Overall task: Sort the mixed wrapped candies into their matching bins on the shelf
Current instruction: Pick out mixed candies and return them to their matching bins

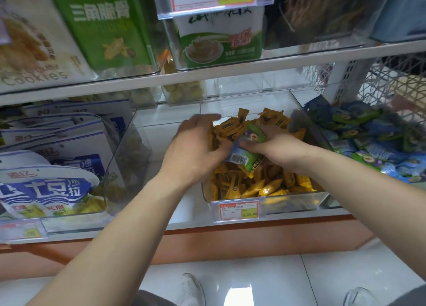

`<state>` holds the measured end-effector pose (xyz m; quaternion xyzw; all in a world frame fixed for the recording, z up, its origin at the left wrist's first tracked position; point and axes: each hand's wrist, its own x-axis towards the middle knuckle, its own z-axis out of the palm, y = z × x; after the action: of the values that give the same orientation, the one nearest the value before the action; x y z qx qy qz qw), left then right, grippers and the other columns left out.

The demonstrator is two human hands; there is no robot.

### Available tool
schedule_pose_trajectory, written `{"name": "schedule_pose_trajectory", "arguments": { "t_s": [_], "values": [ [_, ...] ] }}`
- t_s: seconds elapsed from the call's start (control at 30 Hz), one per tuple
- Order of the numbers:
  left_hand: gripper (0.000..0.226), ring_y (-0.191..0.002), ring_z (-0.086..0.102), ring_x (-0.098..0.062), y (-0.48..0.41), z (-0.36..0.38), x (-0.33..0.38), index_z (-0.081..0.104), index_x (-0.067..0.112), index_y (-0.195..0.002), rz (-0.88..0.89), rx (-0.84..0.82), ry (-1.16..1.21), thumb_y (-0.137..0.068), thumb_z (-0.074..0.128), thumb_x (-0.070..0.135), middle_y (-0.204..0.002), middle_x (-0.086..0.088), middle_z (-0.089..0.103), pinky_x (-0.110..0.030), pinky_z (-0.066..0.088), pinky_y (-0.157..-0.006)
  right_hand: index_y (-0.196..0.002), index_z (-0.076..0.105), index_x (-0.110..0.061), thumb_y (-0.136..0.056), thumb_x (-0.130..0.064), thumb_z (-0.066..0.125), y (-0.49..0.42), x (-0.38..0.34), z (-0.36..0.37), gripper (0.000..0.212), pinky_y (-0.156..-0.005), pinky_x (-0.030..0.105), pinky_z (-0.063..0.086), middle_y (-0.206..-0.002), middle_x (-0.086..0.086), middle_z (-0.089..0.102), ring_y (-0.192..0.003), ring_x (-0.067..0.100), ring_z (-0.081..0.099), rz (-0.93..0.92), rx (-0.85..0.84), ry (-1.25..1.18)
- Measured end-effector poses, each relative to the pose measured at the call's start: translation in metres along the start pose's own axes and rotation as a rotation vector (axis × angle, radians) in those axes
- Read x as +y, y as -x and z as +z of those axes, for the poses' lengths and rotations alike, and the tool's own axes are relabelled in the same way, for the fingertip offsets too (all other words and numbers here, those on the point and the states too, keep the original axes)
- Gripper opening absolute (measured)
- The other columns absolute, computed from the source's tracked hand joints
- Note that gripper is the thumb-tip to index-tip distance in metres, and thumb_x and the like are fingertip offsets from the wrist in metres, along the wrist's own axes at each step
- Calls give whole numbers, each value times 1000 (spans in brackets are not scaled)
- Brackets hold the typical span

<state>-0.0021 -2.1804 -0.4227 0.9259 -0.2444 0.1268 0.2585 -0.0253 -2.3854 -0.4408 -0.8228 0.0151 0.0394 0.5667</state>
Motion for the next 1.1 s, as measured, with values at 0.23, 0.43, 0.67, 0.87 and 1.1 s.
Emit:
{"name": "schedule_pose_trajectory", "arguments": {
  "t_s": [0.23,0.43,0.67,0.87,1.1],
  "values": [
    [48,-99,63,-12,0,20,23,57,37,-124,56,-138,197,-78,71,42,-105,15,65,-31,54,-81,-114,66,-17,-98,-27,60,4,0,-9,19,-81,47,61,-106,10,75,-96,31,72,127,-13,-360],
    [52,-87,64,-8,-8,16,20,56,34,-122,-116,16,334,-76,80,30,-98,15,64,-28,57,-72,-104,66,-22,-95,-36,62,3,-2,-24,18,-82,36,51,-100,-1,70,-96,20,65,-92,220,125],
    [32,-100,64,-10,-11,27,60,66,19,-113,-124,81,722,-84,75,10,-105,4,69,-34,56,-84,-117,63,-16,-100,-26,55,22,-16,-25,21,-63,36,60,-104,13,74,-84,33,75,78,99,-596],
    [56,-93,66,-3,-18,40,78,56,28,-131,-129,104,649,-80,79,26,-102,7,70,-16,52,-78,-115,64,-9,-90,-12,72,38,-12,-46,27,-72,36,62,-100,12,73,-86,27,75,-17,137,-433],
    [44,-117,57,-9,-17,70,79,57,32,-131,48,-206,250,-89,66,39,-128,10,63,-29,47,-98,-128,55,-23,-91,-18,62,41,22,-114,38,-77,41,53,-121,11,58,-101,37,61,-343,511,846]
  ]
}}
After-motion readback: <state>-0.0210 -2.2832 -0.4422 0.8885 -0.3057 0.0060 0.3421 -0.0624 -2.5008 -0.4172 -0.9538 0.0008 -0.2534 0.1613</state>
